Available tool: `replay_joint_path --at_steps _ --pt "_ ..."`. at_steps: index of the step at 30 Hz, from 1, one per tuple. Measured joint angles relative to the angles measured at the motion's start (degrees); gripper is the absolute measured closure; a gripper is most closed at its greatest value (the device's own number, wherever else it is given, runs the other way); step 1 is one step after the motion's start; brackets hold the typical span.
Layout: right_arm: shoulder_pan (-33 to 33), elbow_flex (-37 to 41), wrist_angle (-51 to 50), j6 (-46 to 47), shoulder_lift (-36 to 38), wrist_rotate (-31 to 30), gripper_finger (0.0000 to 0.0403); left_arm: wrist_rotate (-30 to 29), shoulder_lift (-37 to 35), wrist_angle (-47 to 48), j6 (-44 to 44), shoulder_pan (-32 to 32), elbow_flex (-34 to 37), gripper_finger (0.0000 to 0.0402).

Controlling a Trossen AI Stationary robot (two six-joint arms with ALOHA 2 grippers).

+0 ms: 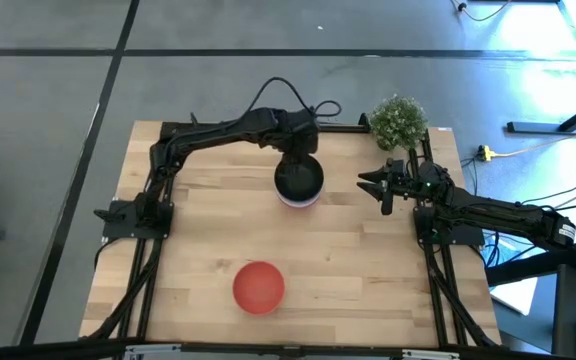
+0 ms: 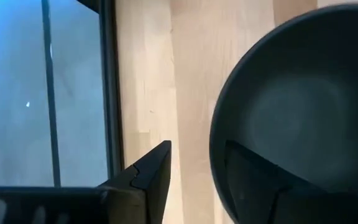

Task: Nest bowls inside each other
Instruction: Stack the orange bowl on top of the black bowl

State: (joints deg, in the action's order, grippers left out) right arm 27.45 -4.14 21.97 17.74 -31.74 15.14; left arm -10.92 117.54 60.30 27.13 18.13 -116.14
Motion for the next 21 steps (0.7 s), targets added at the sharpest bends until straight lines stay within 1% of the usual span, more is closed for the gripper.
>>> replay_joint_path --at_steps 3,10,12,16,18,19,21 --pt "0.0 0.0 0.0 0.0 0.0 0.0 0.0234 2.7 -2.3 0.1 0.0 0.5 0.0 0.0259" --pt "0.0 0.0 0.0 0.0 0.0 0.0 0.0234 16.1 -11.0 0.1 -5.5 3.6 -0.1 0.0259" --pt "0.0 0.0 0.1 0.1 0.0 0.0 0.0234 20.1 -12.9 1.6 -7.3 4.3 0.0 0.0259" --pt "0.0 0.0 0.5 0.6 0.0 0.0 0.0234 30.0 -15.3 4.1 -8.8 4.0 0.0 0.0259" --pt "0.0 0.0 0.9 3.0 0.0 0.3 0.0234 34.6 -15.6 5.6 -8.7 3.2 0.0 0.0259" --pt "0.0 0.0 1.2 4.1 0.0 0.3 0.0234 36.2 -15.6 7.0 -8.6 2.7 0.0 0.0259" --pt "0.0 0.0 1.3 5.7 0.0 0.5 0.0234 37.4 -15.5 10.0 -8.6 1.6 0.2 0.0259"
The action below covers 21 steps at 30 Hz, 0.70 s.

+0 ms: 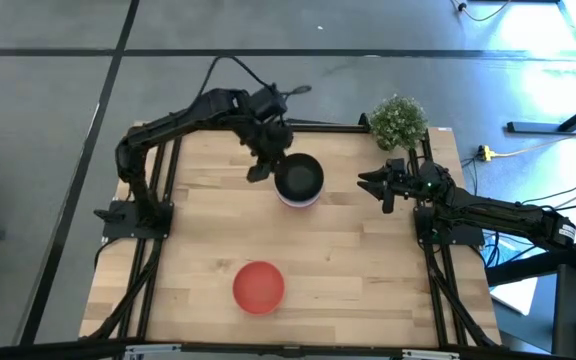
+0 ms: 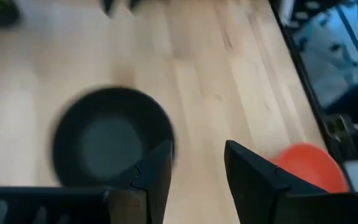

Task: Nest bowls inside each other
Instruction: Stack the orange bowl on top of the black bowl

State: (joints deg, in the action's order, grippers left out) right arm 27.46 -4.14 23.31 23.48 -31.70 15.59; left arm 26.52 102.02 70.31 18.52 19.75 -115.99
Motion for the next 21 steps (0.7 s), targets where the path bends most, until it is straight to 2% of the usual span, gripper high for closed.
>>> replay_joint_path --at_steps 6,10,15,21 --pt "0.0 0.0 0.0 0.4 0.0 0.1 0.0234 1.4 0.0 3.3 -0.2 -4.4 7.7 0.0259" --pt "0.0 0.0 0.0 1.1 0.0 0.1 0.0234 3.2 -1.6 3.1 -1.3 -8.1 15.5 0.0259" --pt "0.0 0.0 0.4 1.8 0.0 0.1 0.0234 2.9 -5.1 -4.6 -4.4 -12.8 25.2 0.0260" --pt "0.0 0.0 1.7 2.3 0.0 -0.5 0.0234 -6.6 -10.5 -13.0 -12.2 -15.7 37.0 0.0260"
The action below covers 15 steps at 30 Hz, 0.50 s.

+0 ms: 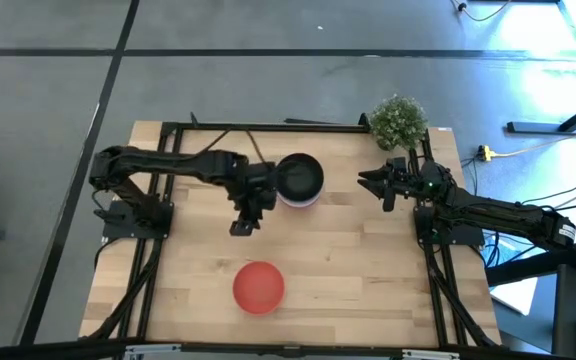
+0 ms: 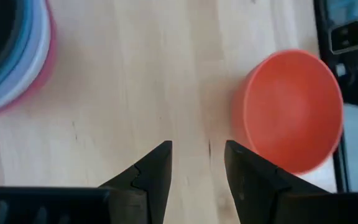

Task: Nest bowls inside each other
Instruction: Stack the orange bowl on top of the black bowl

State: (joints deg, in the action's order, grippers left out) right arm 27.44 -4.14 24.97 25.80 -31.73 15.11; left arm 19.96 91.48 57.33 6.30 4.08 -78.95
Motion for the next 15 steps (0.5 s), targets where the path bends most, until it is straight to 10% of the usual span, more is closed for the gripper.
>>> replay_joint_path --at_steps 15 --pt "0.0 0.0 0.6 1.6 0.0 -1.3 0.0234 -2.1 -4.9 -14.3 -13.6 -9.1 14.2 0.0260"
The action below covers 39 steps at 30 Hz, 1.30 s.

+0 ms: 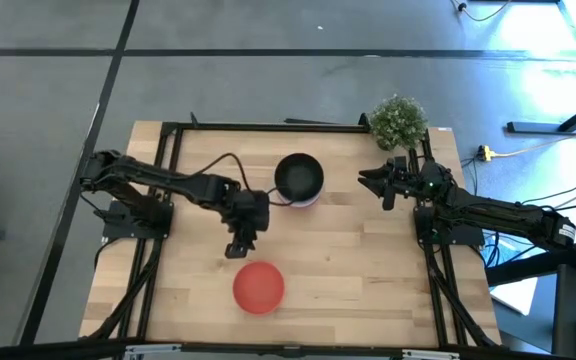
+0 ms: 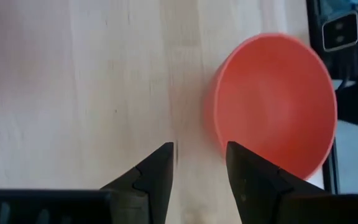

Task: Nest bowls inside each other
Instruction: Stack the orange bowl on top of the black bowl

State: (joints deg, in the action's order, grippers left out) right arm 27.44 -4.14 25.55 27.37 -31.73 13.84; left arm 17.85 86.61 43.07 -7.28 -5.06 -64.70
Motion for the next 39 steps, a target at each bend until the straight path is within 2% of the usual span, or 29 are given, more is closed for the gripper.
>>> replay_joint_path --at_steps 11,18,28,39 --pt "0.0 0.0 -0.1 0.9 0.0 -0.3 0.0234 -7.5 0.9 -2.4 -9.2 -7.2 0.2 0.0260" --pt "0.0 0.0 -0.1 0.9 0.0 -0.3 0.0234 -8.8 2.0 -3.8 -15.0 -10.4 0.2 0.0259" --pt "0.0 0.0 0.2 1.0 0.0 2.8 0.0234 -12.9 7.7 -6.9 -19.3 -12.2 0.1 0.0259" --pt "0.0 0.0 0.3 1.2 0.0 4.9 0.0234 -13.1 11.7 -6.7 -20.7 -12.3 0.1 0.0260"
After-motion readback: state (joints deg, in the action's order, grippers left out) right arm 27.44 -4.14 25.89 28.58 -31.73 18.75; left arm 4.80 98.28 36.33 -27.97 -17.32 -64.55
